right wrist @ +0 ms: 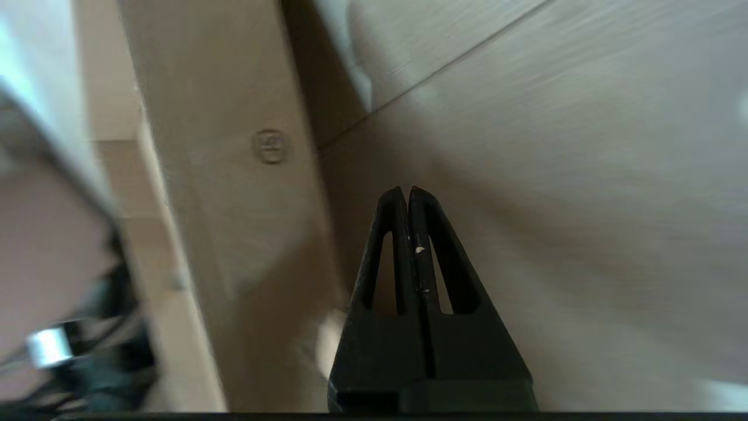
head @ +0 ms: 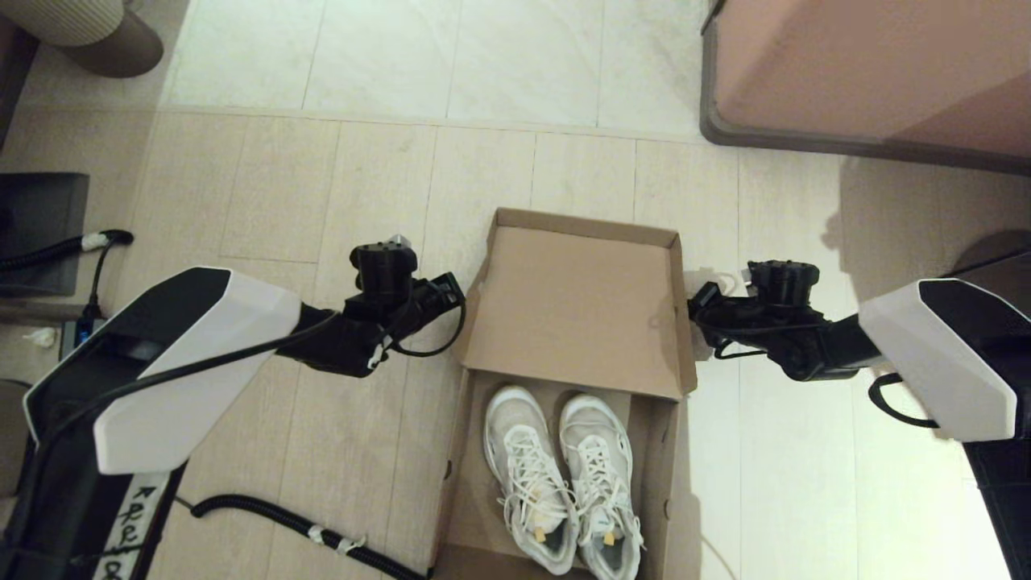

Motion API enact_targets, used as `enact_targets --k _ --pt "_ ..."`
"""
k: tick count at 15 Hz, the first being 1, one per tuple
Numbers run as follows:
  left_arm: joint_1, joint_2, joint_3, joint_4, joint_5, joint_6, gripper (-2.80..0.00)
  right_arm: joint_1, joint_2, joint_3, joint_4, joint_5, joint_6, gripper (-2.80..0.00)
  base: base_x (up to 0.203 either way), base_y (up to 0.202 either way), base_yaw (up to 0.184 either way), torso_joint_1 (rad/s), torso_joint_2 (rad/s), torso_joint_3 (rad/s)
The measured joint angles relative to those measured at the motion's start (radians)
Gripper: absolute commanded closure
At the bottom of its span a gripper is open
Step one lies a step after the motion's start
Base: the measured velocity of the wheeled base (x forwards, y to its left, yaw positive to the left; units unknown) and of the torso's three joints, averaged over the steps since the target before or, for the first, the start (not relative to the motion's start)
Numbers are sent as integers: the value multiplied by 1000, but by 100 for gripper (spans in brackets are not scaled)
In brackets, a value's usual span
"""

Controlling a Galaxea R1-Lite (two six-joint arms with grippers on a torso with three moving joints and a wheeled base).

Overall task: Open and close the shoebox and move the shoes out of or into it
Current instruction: Close the shoe box

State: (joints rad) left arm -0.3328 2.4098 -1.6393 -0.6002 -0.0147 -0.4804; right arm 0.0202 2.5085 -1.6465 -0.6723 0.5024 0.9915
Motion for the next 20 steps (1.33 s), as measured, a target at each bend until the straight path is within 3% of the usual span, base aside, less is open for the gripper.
enact_targets --k 6,13,15,20 --pt "-3 26 -26 5 -5 -1 0 1 61 -98 -78 148 331 0 0 0 0 0 0 0" --pt "-6 -12 -31 0 -4 -20 0 -57 69 -98 -530 520 919 0 0 0 0 0 0 0" --pt "-6 -45 -26 1 -3 -25 0 -62 66 -100 -638 596 1044 0 0 0 0 0 0 0" --pt "-4 -183 -23 19 -2 -26 0 -60 40 -109 -655 655 1098 0 0 0 0 0 0 0"
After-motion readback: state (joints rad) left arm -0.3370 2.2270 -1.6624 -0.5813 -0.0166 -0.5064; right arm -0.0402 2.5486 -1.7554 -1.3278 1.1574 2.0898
